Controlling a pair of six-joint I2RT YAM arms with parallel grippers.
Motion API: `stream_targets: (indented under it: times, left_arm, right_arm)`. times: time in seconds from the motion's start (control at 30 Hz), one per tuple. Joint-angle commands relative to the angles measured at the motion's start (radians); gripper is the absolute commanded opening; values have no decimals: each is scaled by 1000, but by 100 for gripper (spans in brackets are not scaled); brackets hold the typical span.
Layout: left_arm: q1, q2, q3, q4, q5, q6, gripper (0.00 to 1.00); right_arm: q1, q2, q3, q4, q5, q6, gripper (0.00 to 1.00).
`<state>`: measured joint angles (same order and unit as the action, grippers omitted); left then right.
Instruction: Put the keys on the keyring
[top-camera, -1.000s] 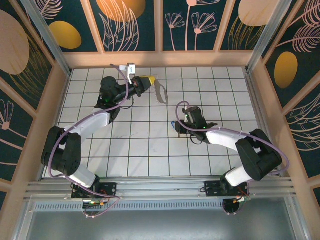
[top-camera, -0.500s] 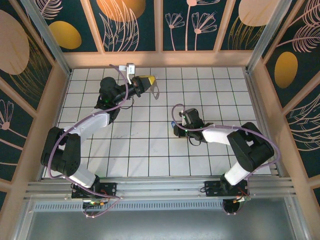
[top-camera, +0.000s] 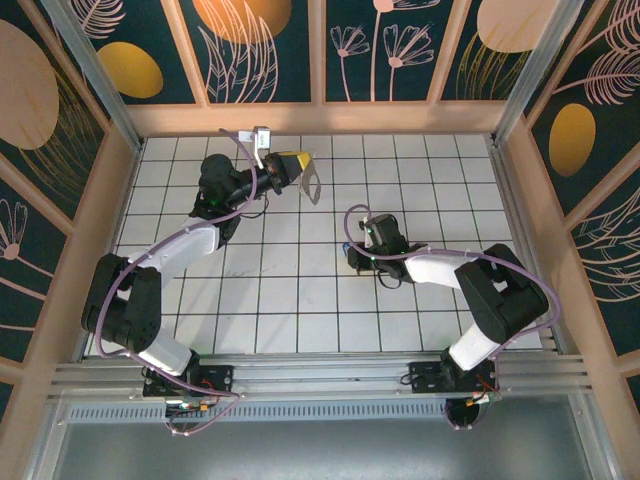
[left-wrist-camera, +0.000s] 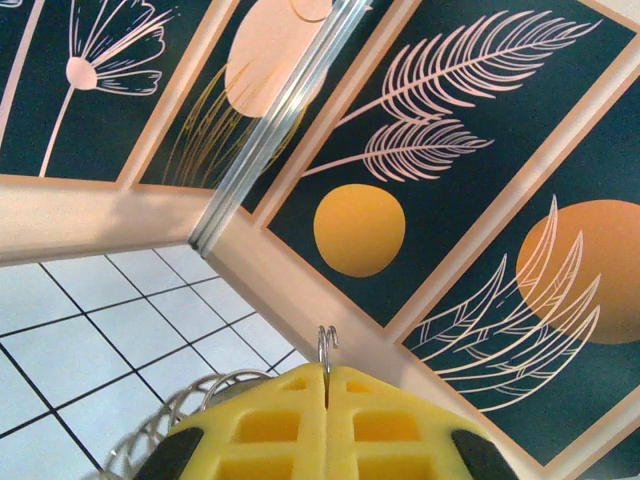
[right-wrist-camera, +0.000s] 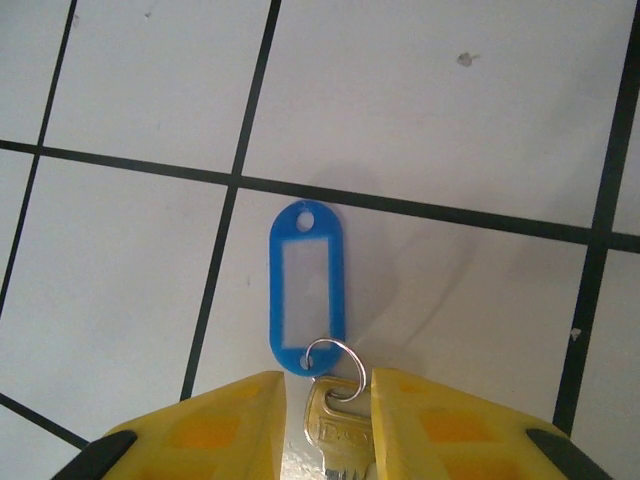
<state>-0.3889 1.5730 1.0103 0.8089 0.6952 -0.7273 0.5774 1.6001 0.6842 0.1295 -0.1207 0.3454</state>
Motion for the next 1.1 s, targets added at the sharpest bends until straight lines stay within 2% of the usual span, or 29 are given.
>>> stream_targets:
  times: [0.0, 0.6, 0.8, 1.07]
  left_arm:
    - [-2, -30, 2, 52, 0, -3, 0]
    - [-5, -27, 2, 62, -2, -11, 0]
    - [-4, -25, 5, 64, -2, -11, 0]
    - [-4, -24, 4, 65, -2, -13, 0]
  right_arm:
    - [-7, -21, 31, -12, 20, -24, 29]
    - [-7, 71, 45, 18, 6, -39, 29]
    - [-7, 45, 26, 18, 1, -37, 15]
    - [-7, -23, -12, 4, 9, -29, 1]
